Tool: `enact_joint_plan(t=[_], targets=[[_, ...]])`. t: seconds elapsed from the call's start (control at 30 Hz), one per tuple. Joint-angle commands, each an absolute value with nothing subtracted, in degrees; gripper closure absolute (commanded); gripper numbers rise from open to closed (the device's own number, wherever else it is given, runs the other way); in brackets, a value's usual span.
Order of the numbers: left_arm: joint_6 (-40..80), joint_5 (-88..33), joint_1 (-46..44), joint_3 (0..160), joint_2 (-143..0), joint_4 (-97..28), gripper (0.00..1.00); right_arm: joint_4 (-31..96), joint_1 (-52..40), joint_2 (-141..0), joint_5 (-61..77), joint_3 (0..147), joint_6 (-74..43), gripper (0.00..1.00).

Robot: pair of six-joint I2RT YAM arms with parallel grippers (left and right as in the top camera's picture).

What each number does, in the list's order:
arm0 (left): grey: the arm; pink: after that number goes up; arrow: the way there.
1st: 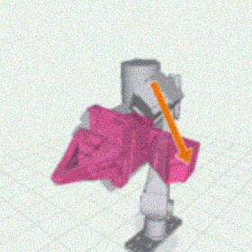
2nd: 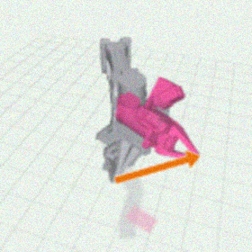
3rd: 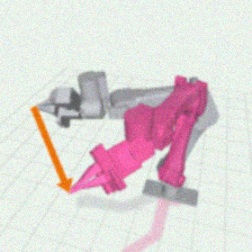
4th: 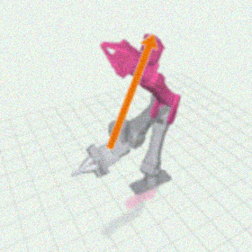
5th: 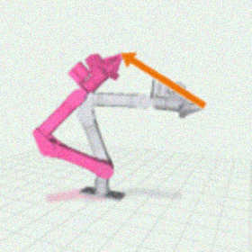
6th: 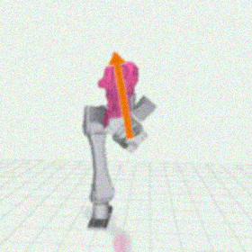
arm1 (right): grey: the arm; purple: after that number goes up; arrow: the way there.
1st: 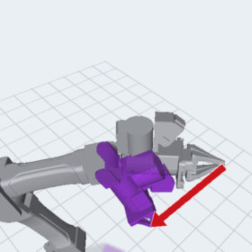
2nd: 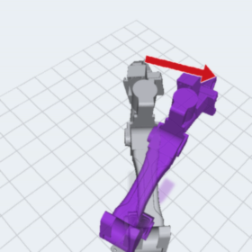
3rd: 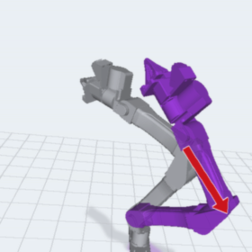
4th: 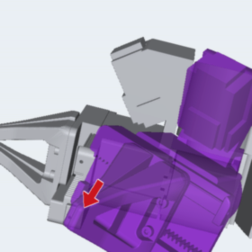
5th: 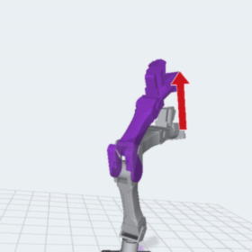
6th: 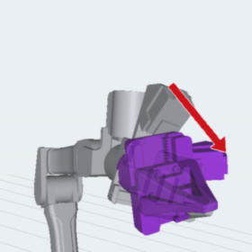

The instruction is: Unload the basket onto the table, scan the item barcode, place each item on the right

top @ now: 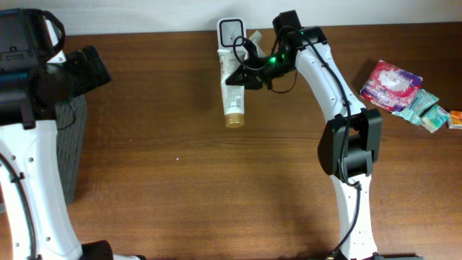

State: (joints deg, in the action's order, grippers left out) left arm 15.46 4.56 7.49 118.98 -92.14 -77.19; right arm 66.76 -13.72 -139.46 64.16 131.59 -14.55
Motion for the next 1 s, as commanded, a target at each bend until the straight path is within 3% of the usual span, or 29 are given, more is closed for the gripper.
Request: enact_joint_plan(t=[0.0, 0.1, 0.2, 0.53, 0.57, 0.73, 0.83, 0.97], targets=[[15.8, 4.8, 7.7, 119.2, -91.7, -77.3, 0.01, 66.6, -16.6, -135.4, 72.7, 134.1, -13.8, 0.96], [15.8, 4.8, 7.7, 119.2, -91.7, -77.3, 0.01, 66.1, -17.0, -134.0, 70.6, 137.9, -12.2, 0.96], [15.8, 4.8, 7.7, 119.2, -91.7, -77.3, 0.01, 65.5, -17.8, -130.5, 63.0, 141.4, -1.4, 0.96], [15.8, 4.8, 7.7, 119.2, -91.7, -77.3, 0.01, 65.2, -17.6, -129.7, 61.7, 142.0, -2.0, 0.96], [15.8, 4.8, 7.7, 119.2, -91.7, -77.3, 0.01, 66.7, -17.6, -129.7, 57.5, 142.0, -2.2, 0.96], [15.8, 4.8, 7.7, 119.2, -91.7, -77.3, 0.01, 82.9, -19.2, -129.7, -5.4, 137.4, -30.4, 0.96], [15.8, 4.8, 7.7, 119.2, -91.7, -77.3, 0.01, 84.2, -19.6, -129.8, -20.2, 128.2, -34.5, 0.96], [15.8, 4.8, 7.7, 119.2, -91.7, -77.3, 0.01, 78.0, -19.7, -129.8, -25.5, 114.8, -34.6, 0.92]])
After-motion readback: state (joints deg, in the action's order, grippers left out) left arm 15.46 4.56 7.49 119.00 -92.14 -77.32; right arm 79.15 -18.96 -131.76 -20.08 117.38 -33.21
